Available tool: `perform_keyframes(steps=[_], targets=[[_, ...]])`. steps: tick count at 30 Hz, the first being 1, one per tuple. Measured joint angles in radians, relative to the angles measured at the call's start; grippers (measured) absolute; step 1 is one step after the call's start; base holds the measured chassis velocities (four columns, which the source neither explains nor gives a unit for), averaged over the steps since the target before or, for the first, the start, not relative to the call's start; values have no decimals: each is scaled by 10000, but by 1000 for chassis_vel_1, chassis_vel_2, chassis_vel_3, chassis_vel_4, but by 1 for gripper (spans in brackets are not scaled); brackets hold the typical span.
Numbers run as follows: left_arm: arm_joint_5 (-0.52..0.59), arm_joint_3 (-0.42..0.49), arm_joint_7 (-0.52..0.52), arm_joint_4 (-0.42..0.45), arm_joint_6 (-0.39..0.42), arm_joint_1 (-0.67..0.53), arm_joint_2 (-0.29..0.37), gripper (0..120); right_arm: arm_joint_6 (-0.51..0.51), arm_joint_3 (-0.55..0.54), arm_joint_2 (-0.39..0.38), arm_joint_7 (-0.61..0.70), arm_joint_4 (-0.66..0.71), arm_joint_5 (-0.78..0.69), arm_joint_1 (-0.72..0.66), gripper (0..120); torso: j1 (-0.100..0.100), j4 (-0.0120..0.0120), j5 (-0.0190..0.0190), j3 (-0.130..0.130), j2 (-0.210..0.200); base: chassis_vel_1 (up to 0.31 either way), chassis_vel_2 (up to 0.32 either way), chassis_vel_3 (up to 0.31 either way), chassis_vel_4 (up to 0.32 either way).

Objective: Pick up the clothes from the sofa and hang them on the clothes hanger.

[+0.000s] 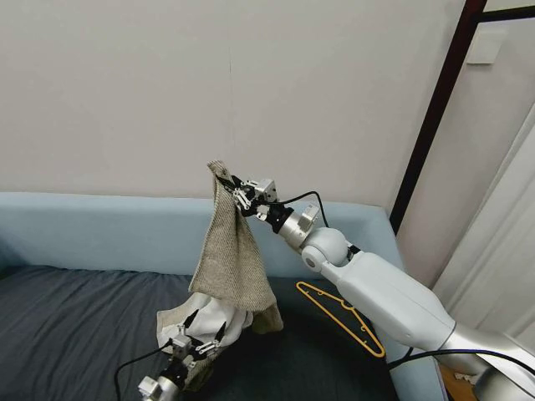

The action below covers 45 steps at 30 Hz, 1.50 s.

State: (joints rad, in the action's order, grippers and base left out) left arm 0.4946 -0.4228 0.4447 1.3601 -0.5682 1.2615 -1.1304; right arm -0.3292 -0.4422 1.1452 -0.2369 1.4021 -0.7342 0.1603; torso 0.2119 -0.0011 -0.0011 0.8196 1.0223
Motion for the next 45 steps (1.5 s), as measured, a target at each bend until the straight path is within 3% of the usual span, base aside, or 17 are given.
perform_keyframes(steps=[3, 7, 13, 17, 23, 26, 37, 39, 42, 45], targets=[[881, -611, 746, 246, -20, 392, 1015, 100, -40, 151, -106, -164, -22, 91, 228, 4, 0, 0, 1, 0, 0, 0, 0, 0, 0], [1342, -839, 842, 204, -36, 317, 1547, 100, -69, 250, -107, -236, 107, 140, 406, 4, 0, 0, 2, -1, 0, 0, 0, 0, 0], [1393, -631, 493, -41, 144, -325, 1670, 100, -122, 256, -145, -313, 308, 156, 463, 4, 0, -2, 2, 0, 0, 0, 0, 0, 0], [688, -35, 256, -811, 321, -1475, 1444, 100, -178, 272, -203, -339, 469, 84, 404, 4, 0, -5, 1, 1, 0, 0, 0, 0, 0], [283, 376, -300, -1282, 538, -2125, 1262, 100, -204, 195, -175, -354, 553, -40, 240, 4, 1, -7, 4, 2, 0, 0, 0, 0, 0], [17, 792, -471, -1677, 648, -2609, 1033, 100, -206, 14, -150, -370, 587, -147, 90, 4, 0, 4, 4, 2, 0, 0, 0, 0, 0], [-570, 1706, -868, -2656, 700, -3582, 245, 100, -202, -205, -23, -303, 714, -237, -104, 4, 1, -2, 4, 2, -1, 0, 0, 0, 0], [-862, 1931, -1781, -2991, 791, -3935, -111, 100, -199, -270, -32, -291, 890, -273, -119, 4, 1, -2, 4, 0, 0, 0, 0, 0, 0], [-889, 2077, -2270, -3191, 906, -4133, -273, 100, -199, -281, -35, -293, 946, -277, -120, 4, 1, -3, 3, 1, 0, 0, 0, 0, 0], [-848, 2123, -2374, -3324, 939, -4300, -346, 88, -200, -280, -20, -293, 970, -264, -67, 4, 1, -3, 4, 1, 0, 0, 0, 0, 0]])
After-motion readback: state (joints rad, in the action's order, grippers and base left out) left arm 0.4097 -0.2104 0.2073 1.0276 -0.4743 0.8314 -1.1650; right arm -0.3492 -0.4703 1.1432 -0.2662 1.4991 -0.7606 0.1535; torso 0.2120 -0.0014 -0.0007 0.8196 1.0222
